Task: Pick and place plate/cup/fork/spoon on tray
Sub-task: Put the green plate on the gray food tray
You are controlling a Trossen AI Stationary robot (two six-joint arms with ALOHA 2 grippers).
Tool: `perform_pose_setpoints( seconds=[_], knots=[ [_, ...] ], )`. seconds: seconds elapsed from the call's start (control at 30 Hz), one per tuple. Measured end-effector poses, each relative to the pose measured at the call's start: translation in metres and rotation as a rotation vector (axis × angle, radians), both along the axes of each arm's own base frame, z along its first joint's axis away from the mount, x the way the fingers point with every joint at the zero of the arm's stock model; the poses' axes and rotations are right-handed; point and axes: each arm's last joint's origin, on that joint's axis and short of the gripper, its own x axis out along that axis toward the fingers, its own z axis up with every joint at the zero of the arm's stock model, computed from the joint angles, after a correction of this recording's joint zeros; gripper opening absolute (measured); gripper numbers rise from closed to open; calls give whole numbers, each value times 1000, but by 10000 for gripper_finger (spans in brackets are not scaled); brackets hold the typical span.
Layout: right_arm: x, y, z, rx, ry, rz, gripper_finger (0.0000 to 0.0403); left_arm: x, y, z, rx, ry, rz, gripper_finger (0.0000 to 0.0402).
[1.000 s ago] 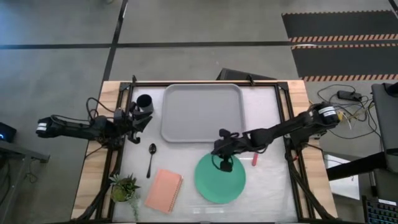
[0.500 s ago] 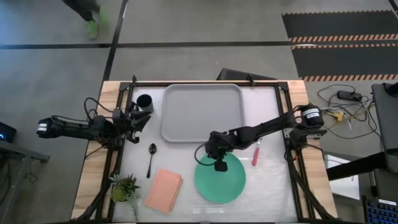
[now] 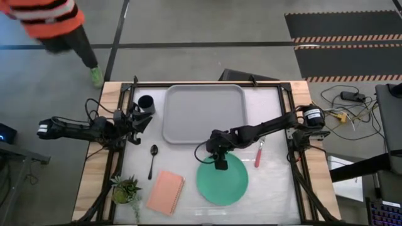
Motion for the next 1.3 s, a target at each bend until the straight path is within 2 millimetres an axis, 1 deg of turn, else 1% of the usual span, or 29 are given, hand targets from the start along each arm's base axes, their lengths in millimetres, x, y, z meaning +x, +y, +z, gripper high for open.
perform_pose_setpoints(
  seconds=[0.17,0.37,0.67,1.13,1.3],
  knots=[
    [-3,-1,-5,-42,11,-12,162,0,0,0,0,1,0,83],
    [-6,-2,-9,-49,26,-17,173,0,0,0,1,-1,1,83],
    [-15,-3,-21,-38,71,-39,175,0,0,0,1,0,1,83],
    [-17,-3,-23,-10,81,-61,176,0,0,0,2,0,1,83],
    [-18,-3,-25,-5,88,-70,165,0,0,0,2,0,1,83]
  ],
)
